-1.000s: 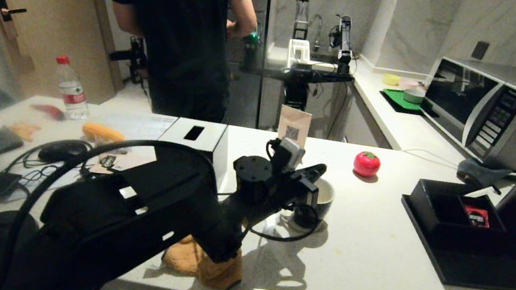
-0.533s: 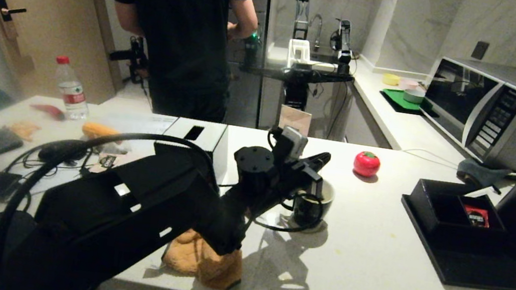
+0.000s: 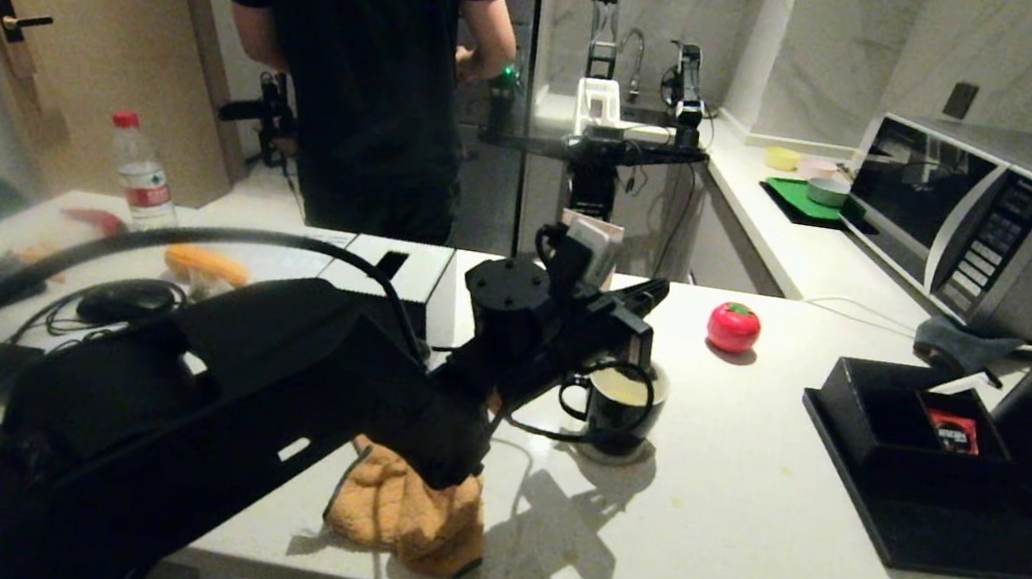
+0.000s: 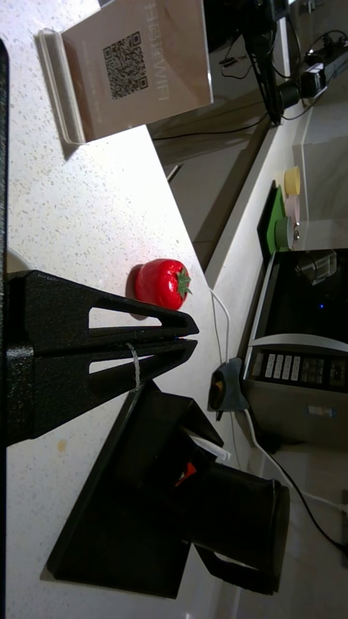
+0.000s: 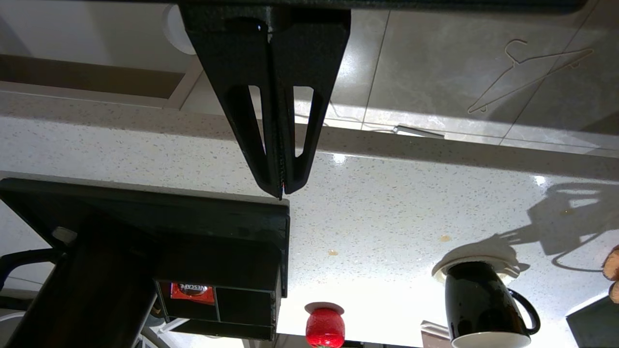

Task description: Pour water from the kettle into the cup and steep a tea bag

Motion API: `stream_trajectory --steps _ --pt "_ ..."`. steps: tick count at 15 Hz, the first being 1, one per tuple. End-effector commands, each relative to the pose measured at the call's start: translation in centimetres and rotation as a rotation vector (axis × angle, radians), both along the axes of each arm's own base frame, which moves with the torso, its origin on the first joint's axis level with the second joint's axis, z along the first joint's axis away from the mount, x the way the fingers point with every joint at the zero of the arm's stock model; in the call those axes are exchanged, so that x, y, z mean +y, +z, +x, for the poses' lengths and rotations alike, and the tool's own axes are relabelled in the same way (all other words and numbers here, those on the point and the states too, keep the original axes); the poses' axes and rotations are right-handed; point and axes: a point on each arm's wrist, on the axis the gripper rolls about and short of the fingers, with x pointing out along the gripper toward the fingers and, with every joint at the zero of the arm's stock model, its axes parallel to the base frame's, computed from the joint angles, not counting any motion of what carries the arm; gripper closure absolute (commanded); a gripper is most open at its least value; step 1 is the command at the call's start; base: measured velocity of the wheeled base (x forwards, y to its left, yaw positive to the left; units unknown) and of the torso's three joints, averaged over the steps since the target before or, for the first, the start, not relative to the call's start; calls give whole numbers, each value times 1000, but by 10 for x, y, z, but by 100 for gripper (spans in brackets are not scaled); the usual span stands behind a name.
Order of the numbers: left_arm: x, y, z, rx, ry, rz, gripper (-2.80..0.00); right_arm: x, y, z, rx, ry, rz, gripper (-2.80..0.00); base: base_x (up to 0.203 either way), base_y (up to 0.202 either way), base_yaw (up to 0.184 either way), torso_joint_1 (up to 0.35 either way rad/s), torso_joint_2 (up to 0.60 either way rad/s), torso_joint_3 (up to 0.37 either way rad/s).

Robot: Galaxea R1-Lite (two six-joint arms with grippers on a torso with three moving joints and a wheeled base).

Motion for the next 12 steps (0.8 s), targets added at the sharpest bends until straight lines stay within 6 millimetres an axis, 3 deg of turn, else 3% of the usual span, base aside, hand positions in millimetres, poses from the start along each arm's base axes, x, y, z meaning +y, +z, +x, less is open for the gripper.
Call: stream_trajectory --steps 1,9,12 --pt "-1 6 -3 -7 -6 -8 0 0 0 0 1 0 0 0 0 0 0 0 0 0" --pt "2 7 -1 -2 1 -4 0 0 0 0 1 1 0 0 0 0 0 0 0 0" --pt "4 16 -2 2 3 -1 0 0 0 0 1 0 0 0 0 0 0 0 0 0"
